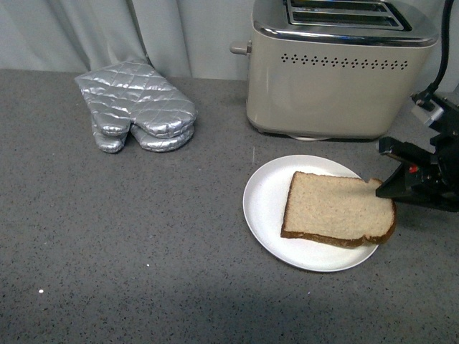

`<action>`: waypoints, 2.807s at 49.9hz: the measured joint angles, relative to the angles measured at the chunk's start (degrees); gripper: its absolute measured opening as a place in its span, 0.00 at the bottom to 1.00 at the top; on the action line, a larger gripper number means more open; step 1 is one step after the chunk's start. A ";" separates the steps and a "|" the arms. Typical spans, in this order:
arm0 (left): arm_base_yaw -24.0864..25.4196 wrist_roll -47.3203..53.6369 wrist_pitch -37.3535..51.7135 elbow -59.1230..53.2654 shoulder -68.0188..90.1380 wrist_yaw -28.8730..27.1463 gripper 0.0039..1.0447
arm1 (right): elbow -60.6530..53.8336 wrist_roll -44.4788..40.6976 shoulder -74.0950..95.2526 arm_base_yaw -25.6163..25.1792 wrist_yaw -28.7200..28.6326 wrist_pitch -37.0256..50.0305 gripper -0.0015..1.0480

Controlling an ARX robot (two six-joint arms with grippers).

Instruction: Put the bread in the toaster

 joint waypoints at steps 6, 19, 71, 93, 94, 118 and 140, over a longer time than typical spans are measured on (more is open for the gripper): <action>0.00 0.00 0.00 0.00 0.00 0.00 0.94 | -1.03 2.16 -5.84 -0.04 -2.47 -1.46 0.01; 0.00 0.00 0.00 0.00 0.00 0.00 0.94 | -4.17 16.81 -20.92 0.68 -4.07 -2.16 0.01; 0.00 0.00 -0.02 0.00 0.00 0.00 0.94 | 11.96 74.86 -21.00 12.44 33.18 0.79 0.01; 0.00 0.00 -0.02 0.00 0.00 0.00 0.94 | 15.04 78.82 -15.91 12.11 33.11 -3.43 0.01; 0.00 0.00 -0.02 0.00 0.00 0.00 0.94 | 15.37 78.90 -15.56 12.11 33.09 -3.69 0.01; 0.00 0.02 -0.02 0.00 0.00 0.00 0.94 | 33.59 61.35 -3.17 10.12 33.27 -9.77 0.27; 0.00 0.04 -0.02 0.00 0.00 0.00 0.94 | 2.05 4.04 -27.43 12.52 45.42 28.61 0.90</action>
